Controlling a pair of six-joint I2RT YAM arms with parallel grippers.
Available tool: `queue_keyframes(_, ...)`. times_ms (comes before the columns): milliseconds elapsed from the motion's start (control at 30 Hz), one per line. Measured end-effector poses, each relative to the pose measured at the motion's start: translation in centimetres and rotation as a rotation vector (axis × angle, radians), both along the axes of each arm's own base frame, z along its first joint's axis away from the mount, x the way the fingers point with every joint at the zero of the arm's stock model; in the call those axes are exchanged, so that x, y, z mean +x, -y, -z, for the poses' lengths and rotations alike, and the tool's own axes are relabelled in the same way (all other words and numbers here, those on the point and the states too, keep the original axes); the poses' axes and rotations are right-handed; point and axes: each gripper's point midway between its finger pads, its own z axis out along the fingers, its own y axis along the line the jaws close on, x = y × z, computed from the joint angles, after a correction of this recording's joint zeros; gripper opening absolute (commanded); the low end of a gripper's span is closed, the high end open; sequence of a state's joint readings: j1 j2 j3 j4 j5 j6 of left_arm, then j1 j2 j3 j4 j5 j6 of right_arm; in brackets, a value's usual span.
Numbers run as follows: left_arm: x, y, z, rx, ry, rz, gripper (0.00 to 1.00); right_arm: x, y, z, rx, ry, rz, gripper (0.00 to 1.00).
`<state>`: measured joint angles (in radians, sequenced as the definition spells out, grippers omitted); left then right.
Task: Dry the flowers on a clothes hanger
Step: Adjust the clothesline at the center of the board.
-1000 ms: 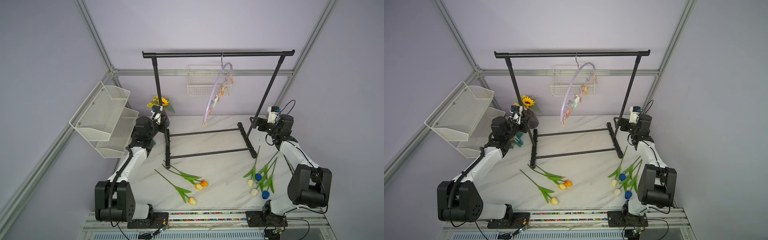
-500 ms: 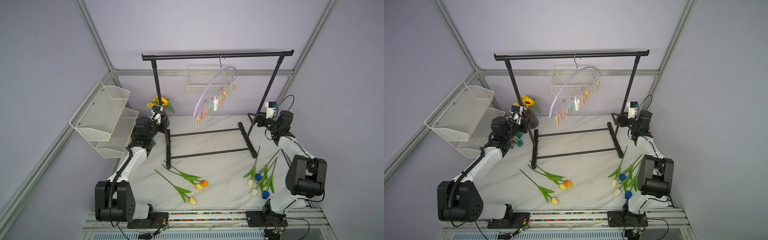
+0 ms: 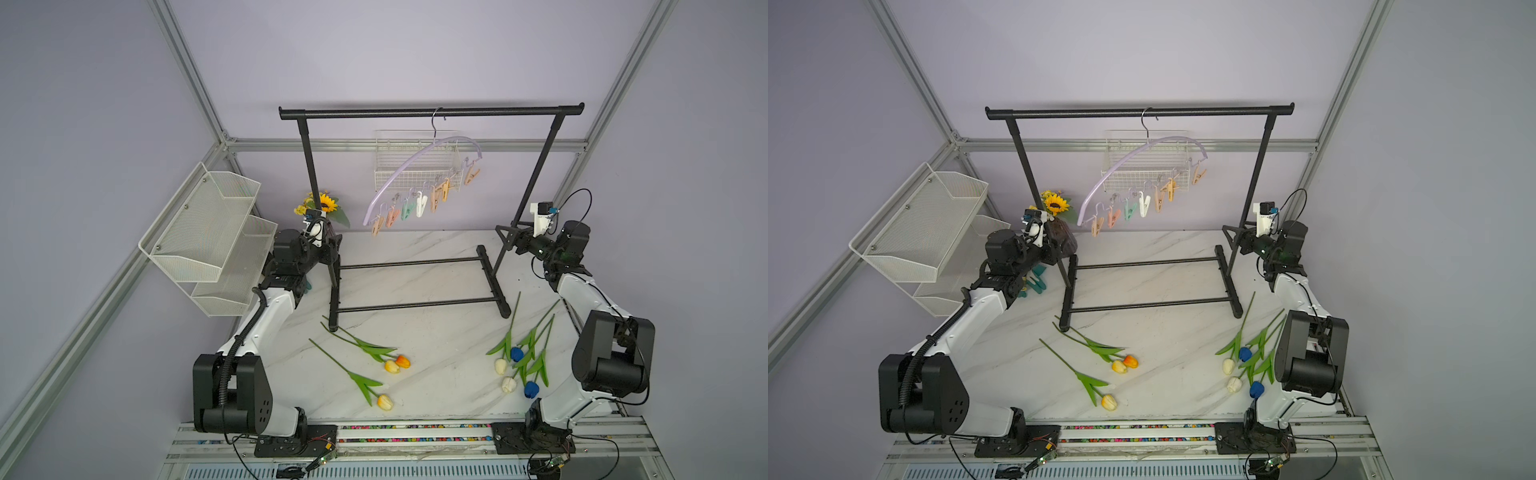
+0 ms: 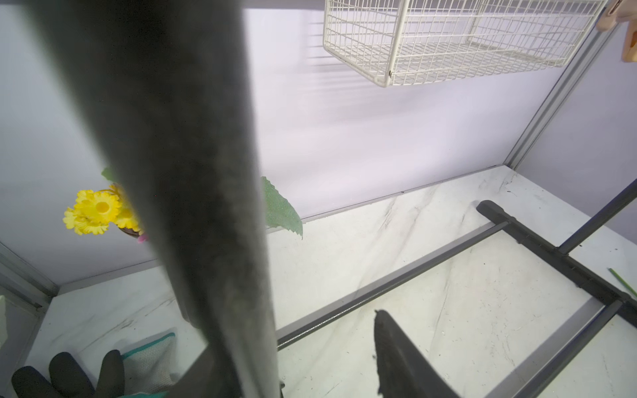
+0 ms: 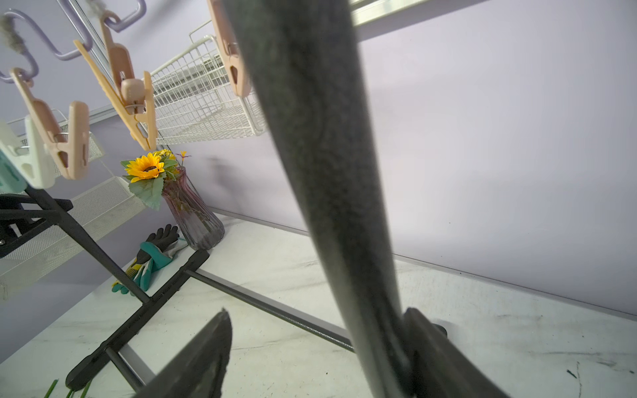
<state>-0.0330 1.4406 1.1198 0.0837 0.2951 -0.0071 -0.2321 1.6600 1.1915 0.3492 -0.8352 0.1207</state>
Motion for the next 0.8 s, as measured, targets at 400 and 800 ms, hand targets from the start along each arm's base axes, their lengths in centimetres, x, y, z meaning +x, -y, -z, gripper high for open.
queue_keyframes(400,0.1,0.0,-0.9,-0.034,-0.005,-0.010,0.63,-2.4,-0.5,-1.0,0.002,0.020,-0.005,0.78)
queue_keyframes(800,0.1,0.5,-0.7,-0.072,-0.027,0.011,0.68,-4.4,-0.2,-4.0,0.002,0.075,0.064,0.83)
